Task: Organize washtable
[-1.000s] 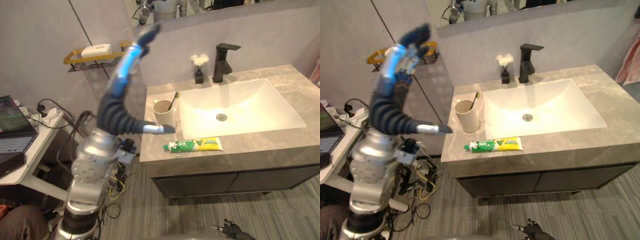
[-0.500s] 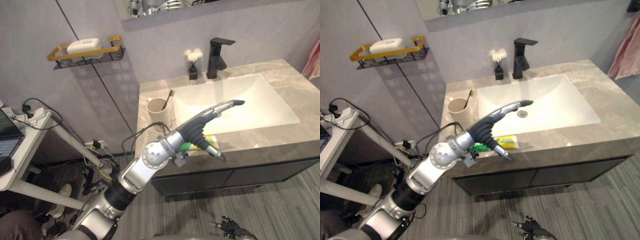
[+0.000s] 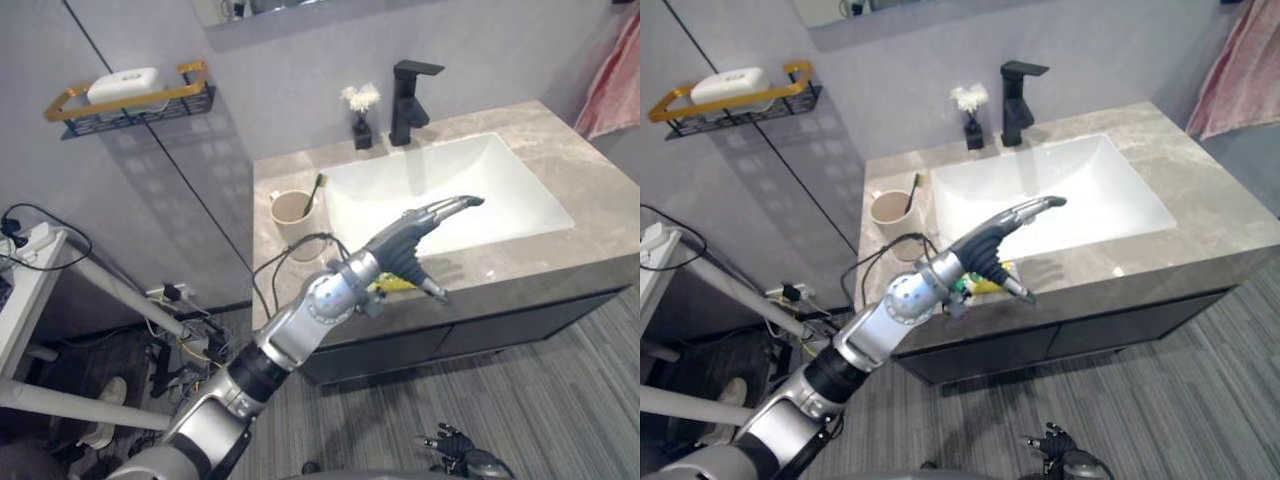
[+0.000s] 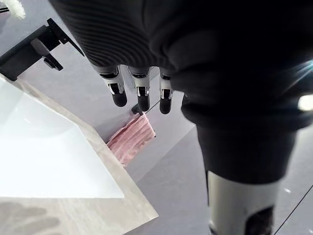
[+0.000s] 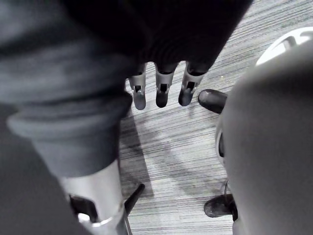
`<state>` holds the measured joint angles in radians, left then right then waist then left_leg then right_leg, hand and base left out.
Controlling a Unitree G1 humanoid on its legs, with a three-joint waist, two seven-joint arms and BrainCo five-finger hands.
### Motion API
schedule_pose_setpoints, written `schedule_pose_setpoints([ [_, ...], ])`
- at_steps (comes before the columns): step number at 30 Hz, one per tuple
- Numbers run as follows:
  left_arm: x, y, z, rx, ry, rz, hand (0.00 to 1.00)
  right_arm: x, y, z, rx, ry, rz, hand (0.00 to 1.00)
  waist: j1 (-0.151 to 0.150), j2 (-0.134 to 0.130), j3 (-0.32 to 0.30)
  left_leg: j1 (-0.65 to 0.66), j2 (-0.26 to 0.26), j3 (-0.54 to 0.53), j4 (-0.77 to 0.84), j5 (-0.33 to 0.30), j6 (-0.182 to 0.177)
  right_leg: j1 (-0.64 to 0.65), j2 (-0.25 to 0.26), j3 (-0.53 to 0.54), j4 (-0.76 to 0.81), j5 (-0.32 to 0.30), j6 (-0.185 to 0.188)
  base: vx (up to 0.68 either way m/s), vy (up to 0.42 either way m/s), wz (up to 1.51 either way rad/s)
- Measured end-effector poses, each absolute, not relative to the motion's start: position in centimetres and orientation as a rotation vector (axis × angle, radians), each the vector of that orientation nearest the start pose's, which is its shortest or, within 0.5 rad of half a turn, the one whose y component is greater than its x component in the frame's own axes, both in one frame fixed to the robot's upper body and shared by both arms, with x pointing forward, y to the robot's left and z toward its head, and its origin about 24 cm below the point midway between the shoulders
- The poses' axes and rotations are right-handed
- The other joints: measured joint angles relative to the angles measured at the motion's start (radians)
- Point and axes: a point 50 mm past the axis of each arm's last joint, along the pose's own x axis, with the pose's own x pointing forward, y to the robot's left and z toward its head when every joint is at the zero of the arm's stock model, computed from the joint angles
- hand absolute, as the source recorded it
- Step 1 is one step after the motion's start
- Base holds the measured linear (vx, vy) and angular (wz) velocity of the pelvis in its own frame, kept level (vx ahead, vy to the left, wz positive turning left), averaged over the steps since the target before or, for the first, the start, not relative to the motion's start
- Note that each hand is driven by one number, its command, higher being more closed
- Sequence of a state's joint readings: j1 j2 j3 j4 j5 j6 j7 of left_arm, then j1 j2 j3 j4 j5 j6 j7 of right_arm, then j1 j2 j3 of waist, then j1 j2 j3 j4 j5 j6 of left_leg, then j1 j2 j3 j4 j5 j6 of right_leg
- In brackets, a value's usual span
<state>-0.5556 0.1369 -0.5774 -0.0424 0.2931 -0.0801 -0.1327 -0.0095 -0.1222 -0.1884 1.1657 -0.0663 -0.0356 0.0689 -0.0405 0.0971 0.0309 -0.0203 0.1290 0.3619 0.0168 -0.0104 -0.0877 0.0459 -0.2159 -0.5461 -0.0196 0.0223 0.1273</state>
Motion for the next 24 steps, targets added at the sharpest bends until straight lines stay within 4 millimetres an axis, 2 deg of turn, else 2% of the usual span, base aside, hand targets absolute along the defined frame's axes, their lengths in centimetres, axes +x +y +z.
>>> schedule_pose_setpoints([
  [14, 27.3, -0.7, 16.0, 0.726, -0.688, -0.697, 0.0, 11.3, -21.1, -15.8, -0.019, 1.087, -0.13, 0.0, -0.002, -0.003, 0.028, -0.015, -0.005, -0.001, 0.002, 0.0, 0.0, -0.018, -0.012, 0.0, 0.008, 0.0, 0.0, -0.01, -0.003, 0.0],
  [24, 27.2, 0.2, 12.3, 0.752, -0.544, -0.686, 0.0, 11.3, -21.0, -15.8, -0.003, 1.081, -0.138, 0.0, -0.004, -0.005, 0.034, -0.015, -0.005, 0.0, 0.002, 0.0, 0.0, -0.017, -0.012, 0.0, 0.008, 0.0, 0.0, 0.0, 0.0, 0.0],
])
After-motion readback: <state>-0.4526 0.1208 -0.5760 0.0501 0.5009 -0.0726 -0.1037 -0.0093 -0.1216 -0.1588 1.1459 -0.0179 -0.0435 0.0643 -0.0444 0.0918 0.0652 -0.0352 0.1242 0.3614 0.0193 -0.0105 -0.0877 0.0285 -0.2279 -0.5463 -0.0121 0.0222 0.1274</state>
